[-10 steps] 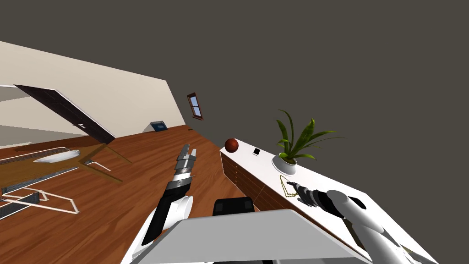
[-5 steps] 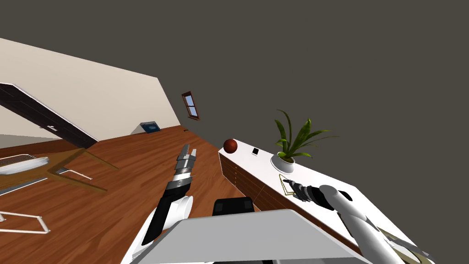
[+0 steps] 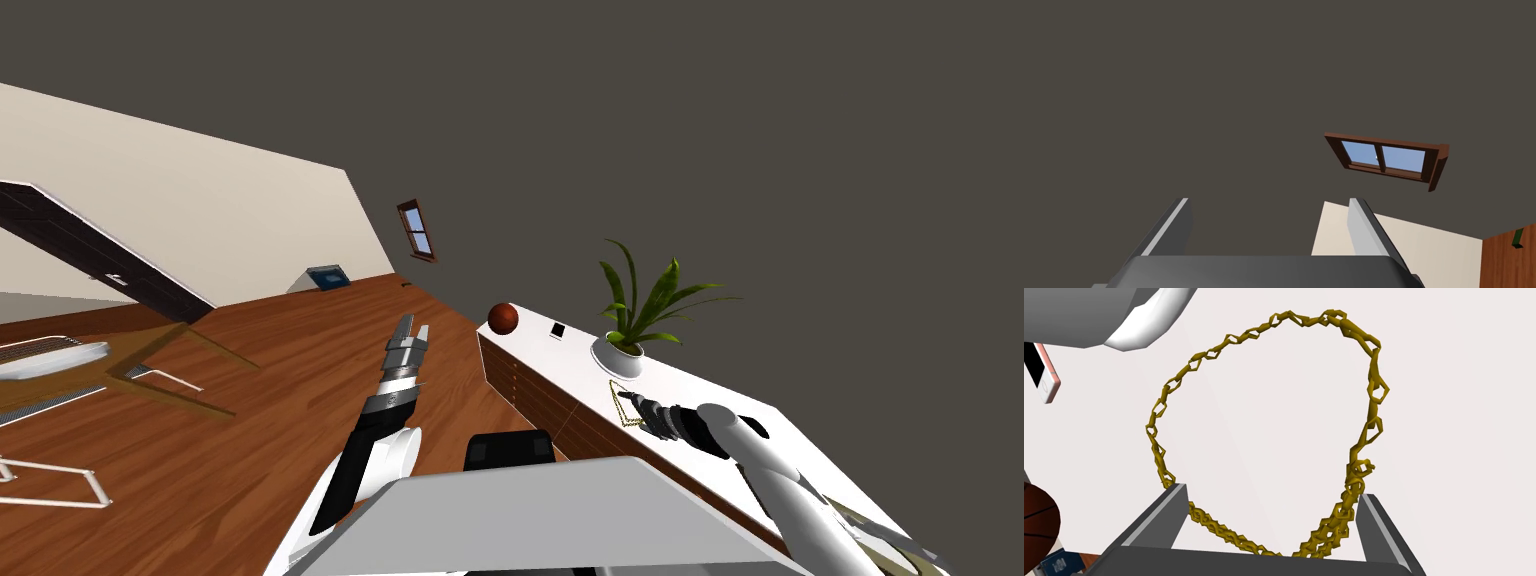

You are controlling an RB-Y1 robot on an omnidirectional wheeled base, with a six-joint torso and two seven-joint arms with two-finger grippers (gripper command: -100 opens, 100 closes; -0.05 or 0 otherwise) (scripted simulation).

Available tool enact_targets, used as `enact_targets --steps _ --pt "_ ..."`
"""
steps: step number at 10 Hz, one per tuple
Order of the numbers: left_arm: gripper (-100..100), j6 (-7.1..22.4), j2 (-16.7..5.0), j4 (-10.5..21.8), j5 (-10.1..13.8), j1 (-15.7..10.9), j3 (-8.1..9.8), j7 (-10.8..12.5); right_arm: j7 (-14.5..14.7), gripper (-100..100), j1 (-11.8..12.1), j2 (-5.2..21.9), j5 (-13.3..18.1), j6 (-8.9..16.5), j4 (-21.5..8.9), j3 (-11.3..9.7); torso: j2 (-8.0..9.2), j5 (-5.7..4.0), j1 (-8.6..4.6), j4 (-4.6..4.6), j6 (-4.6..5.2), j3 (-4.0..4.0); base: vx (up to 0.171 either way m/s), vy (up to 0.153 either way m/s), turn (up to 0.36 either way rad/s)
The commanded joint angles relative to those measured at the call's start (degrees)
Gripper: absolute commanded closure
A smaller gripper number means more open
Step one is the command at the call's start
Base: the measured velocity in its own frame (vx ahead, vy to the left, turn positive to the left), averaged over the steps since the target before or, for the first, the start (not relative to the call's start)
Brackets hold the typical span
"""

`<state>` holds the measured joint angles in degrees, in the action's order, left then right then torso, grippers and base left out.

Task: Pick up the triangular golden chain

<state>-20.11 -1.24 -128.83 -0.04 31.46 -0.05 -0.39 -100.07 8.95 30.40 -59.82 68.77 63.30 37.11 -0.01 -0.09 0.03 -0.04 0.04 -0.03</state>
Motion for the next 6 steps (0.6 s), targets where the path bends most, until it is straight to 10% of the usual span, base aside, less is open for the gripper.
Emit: enact_targets --steps 1,6 --pt "0 0.00 0.00 0.00 0.00 0.00 0.00 0.00 -2.73 -100 -1.82 -0.47 1.92 -1.56 -1.12 -0.54 0.00 0.00 0.00 0.00 0.00 0.00 -0.104 -0.048 0.189" --pt "0 0.00 0.00 0.01 0.00 -0.02 0.00 0.00 -10.40 -100 -7.29 -1.88 7.69 -6.23 -4.48 -2.14 0.08 -0.46 -0.85 0.07 -0.25 0.06 -0.166 -0.100 0.219"
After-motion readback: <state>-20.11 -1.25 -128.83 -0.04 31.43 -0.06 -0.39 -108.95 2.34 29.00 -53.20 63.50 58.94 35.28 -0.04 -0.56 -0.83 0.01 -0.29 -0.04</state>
